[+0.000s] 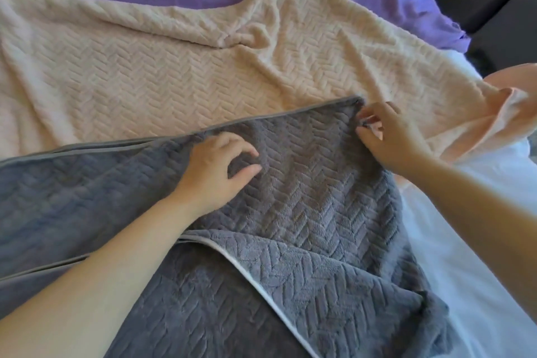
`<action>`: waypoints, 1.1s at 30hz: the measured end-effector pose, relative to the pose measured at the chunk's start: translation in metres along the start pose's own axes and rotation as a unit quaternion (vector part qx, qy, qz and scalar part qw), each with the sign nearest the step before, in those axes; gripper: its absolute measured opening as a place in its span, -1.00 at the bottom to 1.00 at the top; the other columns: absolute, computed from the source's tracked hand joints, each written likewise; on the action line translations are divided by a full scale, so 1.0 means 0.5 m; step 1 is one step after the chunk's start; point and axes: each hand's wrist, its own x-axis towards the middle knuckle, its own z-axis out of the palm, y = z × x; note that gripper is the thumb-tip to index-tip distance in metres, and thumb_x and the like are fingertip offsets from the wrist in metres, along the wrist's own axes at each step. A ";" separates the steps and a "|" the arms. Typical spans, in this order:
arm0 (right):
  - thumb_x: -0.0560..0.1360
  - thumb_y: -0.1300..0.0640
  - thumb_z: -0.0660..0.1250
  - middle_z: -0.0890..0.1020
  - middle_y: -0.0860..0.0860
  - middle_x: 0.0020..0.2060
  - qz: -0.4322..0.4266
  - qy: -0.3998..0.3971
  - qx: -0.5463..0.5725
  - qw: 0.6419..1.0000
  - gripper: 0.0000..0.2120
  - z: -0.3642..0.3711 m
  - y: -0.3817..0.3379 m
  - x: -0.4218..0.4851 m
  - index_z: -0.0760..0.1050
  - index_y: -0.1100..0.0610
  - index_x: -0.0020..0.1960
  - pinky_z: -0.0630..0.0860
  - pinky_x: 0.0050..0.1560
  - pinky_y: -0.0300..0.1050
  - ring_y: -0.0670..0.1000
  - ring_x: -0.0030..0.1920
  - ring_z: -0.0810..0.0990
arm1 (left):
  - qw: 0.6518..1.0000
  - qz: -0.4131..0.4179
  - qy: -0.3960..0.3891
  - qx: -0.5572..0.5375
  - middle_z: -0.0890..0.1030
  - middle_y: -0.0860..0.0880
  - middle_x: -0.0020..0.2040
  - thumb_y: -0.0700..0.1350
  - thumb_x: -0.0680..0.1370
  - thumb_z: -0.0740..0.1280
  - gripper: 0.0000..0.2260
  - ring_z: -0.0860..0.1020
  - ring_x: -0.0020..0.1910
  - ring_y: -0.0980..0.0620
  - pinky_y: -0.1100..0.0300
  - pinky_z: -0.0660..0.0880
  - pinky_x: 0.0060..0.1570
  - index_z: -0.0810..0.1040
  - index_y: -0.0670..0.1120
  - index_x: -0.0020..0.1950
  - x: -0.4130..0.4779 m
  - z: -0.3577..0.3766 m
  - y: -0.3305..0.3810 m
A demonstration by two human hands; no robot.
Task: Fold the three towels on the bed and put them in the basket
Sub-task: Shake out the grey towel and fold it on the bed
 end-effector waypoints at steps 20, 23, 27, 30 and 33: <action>0.27 0.44 0.22 0.48 -0.20 0.15 -0.014 -0.261 0.036 0.964 -0.42 -0.069 -0.018 -0.473 0.48 -0.18 0.04 0.33 0.29 -0.01 -0.06 0.22 0.40 | 0.988 0.110 -0.039 0.106 0.62 0.13 -0.01 0.03 0.53 0.28 -0.86 0.57 0.06 -0.01 0.04 0.26 0.18 0.62 0.05 -0.06 -0.263 0.035 0.117; 0.29 0.28 0.31 0.28 -0.36 0.30 -0.064 -0.308 -0.042 0.948 -0.37 -0.077 0.005 -0.519 0.39 -0.27 0.22 0.12 0.33 -0.15 -0.22 0.36 0.16 | 0.999 0.015 -0.015 0.041 0.62 0.12 -0.10 -0.07 0.57 0.32 -0.94 0.58 -0.02 -0.05 0.05 0.28 0.12 0.58 0.00 -0.03 -0.250 0.046 0.130; 0.44 0.07 0.40 0.50 -0.22 0.15 -0.095 -0.173 -0.074 0.978 -0.81 -0.050 0.015 -0.527 0.52 -0.11 0.02 0.25 0.20 -0.14 -0.07 0.27 0.39 | 0.998 -0.029 -0.040 0.024 0.59 0.14 -0.08 -0.05 0.59 0.27 -0.91 0.57 0.01 -0.06 -0.03 0.38 0.14 0.56 0.04 0.04 -0.229 0.052 0.136; 0.52 0.23 0.28 0.55 -0.01 -0.16 0.095 -0.088 0.121 0.984 -0.91 -0.039 0.011 -0.487 0.44 0.05 -0.06 0.46 -0.04 0.01 0.09 -0.07 0.53 | 0.998 -0.048 -0.047 0.007 0.58 0.13 0.10 0.06 0.59 0.21 -0.77 0.52 0.15 0.01 0.00 0.28 0.24 0.48 0.08 0.22 -0.229 0.058 0.134; 0.60 0.10 0.18 0.49 -0.03 -0.25 0.271 -0.030 0.234 0.933 -0.89 -0.041 0.012 -0.439 0.40 0.03 -0.10 0.40 -0.26 -0.12 0.01 -0.21 0.48 | 0.999 0.019 -0.039 0.000 0.42 0.07 0.26 0.28 0.52 0.10 -0.58 0.41 0.26 0.05 0.06 0.12 0.31 0.31 0.11 0.28 -0.243 0.059 0.133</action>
